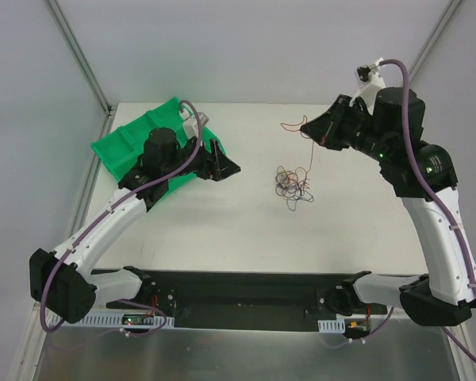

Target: Untangle the cables

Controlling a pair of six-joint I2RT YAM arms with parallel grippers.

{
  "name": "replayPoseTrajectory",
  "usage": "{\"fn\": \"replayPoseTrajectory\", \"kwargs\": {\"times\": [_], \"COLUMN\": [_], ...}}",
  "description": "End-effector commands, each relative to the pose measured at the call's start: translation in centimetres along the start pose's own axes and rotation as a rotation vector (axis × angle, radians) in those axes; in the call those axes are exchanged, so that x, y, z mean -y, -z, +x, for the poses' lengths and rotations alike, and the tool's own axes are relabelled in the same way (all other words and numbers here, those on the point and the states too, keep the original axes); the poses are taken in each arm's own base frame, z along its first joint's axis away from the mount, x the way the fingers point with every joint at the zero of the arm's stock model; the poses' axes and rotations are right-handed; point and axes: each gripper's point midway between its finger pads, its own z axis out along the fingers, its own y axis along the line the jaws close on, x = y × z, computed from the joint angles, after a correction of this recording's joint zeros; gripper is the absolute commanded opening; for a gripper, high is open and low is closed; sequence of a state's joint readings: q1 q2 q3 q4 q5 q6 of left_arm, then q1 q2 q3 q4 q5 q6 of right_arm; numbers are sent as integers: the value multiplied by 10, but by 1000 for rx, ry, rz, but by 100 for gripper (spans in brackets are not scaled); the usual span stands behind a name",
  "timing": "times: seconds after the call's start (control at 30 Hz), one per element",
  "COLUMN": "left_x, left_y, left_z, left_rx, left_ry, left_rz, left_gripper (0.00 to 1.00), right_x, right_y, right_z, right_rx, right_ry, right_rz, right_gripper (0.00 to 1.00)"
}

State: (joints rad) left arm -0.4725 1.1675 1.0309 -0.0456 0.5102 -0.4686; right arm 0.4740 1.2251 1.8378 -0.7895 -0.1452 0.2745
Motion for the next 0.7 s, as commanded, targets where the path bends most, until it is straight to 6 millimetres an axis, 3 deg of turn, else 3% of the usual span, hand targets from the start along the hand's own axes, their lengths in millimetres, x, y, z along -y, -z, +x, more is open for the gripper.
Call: {"fn": "replayPoseTrajectory", "kwargs": {"times": [0.0, 0.2, 0.37, 0.53, 0.67], "left_x": [43, 69, 87, 102, 117], "left_y": [-25, -68, -96, -108, -107], "left_z": [-25, -30, -32, -25, -15], "left_rx": [75, 148, 193, 188, 160], "left_ry": [-85, -134, -160, -147, -162], "left_rz": [239, 314, 361, 429, 521], "left_gripper": [70, 69, 79, 80, 78], "right_x": [-39, -55, -69, -80, -88], "right_y": [19, 31, 37, 42, 46], "right_z": [-25, -45, -63, -79, -87], "right_rx": [78, 122, 160, 196, 212], "right_ry": [-37, -68, -102, -136, -166], "right_rz": [-150, -182, -214, -242, -275], "right_gripper": [0, 0, 0, 0, 0]}}
